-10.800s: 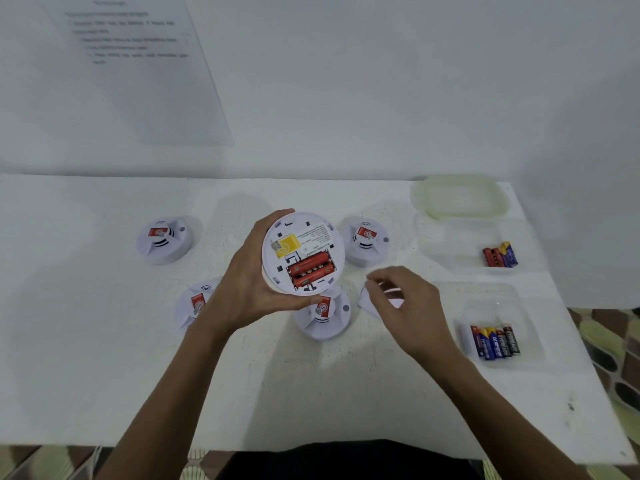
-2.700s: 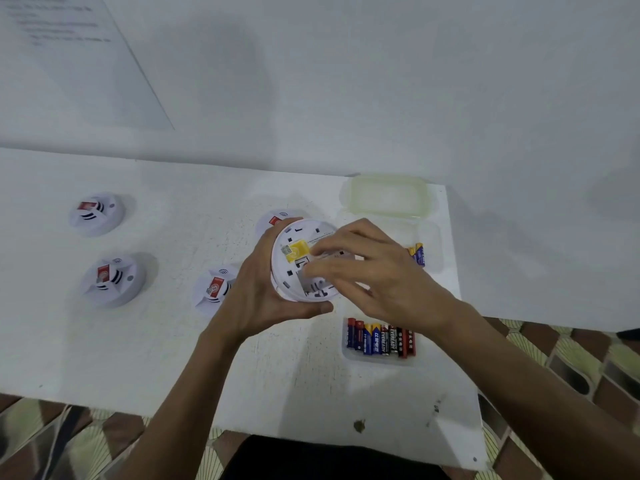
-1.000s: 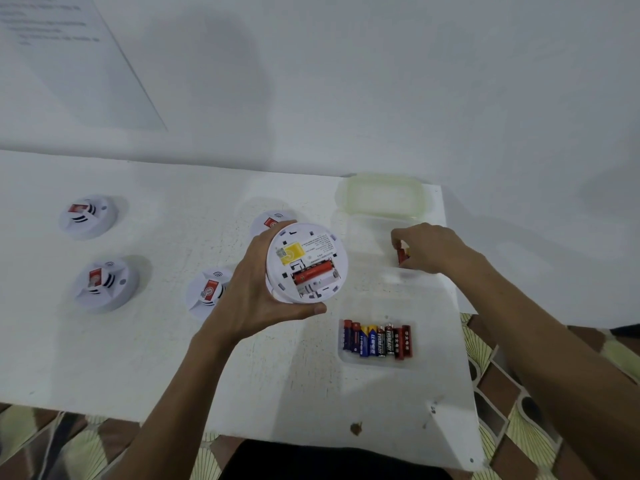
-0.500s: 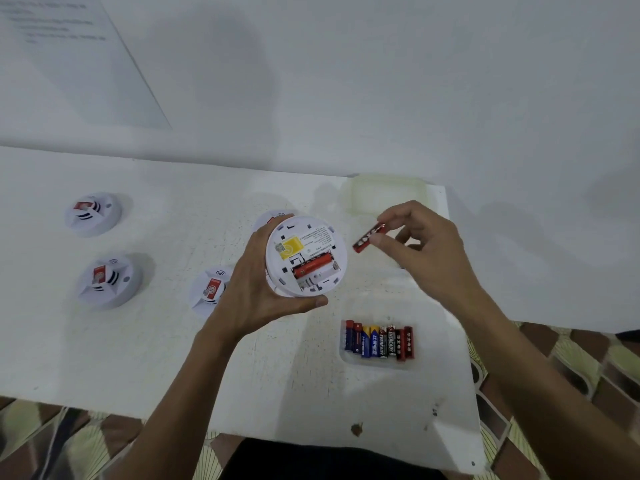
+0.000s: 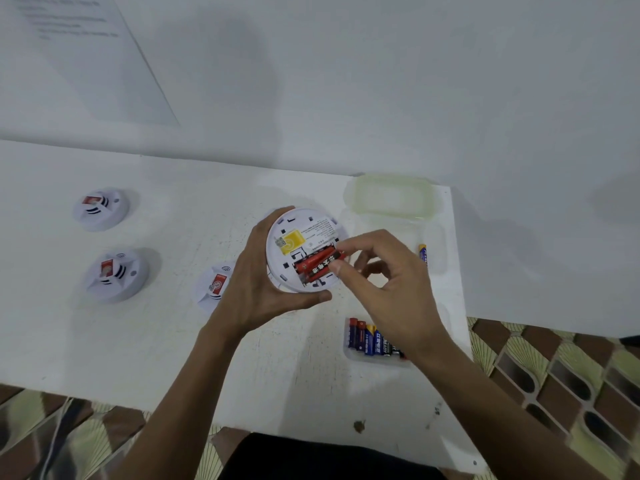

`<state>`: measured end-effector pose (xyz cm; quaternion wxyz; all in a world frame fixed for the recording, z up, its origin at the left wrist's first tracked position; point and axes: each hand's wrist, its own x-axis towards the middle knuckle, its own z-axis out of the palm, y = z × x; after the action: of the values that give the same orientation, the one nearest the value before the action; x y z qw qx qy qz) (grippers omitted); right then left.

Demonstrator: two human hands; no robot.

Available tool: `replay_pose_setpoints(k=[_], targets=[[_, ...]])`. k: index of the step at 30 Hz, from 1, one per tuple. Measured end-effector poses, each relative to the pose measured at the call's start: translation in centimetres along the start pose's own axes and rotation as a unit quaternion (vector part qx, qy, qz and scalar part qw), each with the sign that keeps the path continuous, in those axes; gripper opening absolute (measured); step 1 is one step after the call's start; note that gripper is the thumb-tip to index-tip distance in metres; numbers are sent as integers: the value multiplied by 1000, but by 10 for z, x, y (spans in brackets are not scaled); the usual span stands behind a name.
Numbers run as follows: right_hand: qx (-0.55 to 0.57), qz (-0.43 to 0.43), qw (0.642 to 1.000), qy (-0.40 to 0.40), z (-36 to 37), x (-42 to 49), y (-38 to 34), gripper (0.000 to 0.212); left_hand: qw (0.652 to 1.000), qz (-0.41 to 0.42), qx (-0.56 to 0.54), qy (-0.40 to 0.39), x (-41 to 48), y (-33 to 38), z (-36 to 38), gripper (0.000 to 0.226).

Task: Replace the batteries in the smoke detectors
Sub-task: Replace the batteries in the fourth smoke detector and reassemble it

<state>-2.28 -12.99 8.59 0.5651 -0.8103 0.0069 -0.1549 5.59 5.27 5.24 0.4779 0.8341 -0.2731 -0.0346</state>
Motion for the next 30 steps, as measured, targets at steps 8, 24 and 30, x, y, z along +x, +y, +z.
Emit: replay_pose_setpoints(k=[8, 24, 30], targets=[[71, -35, 996, 52, 16, -9, 7, 18, 999, -16, -38, 22, 0, 6, 0, 109], [-4, -139, 989, 57, 23, -9, 17, 23, 995, -16, -89, 53, -8, 6, 0, 96], [26, -126, 992, -2, 21, 2, 18, 22, 996, -17, -14, 89, -10, -3, -10, 84]])
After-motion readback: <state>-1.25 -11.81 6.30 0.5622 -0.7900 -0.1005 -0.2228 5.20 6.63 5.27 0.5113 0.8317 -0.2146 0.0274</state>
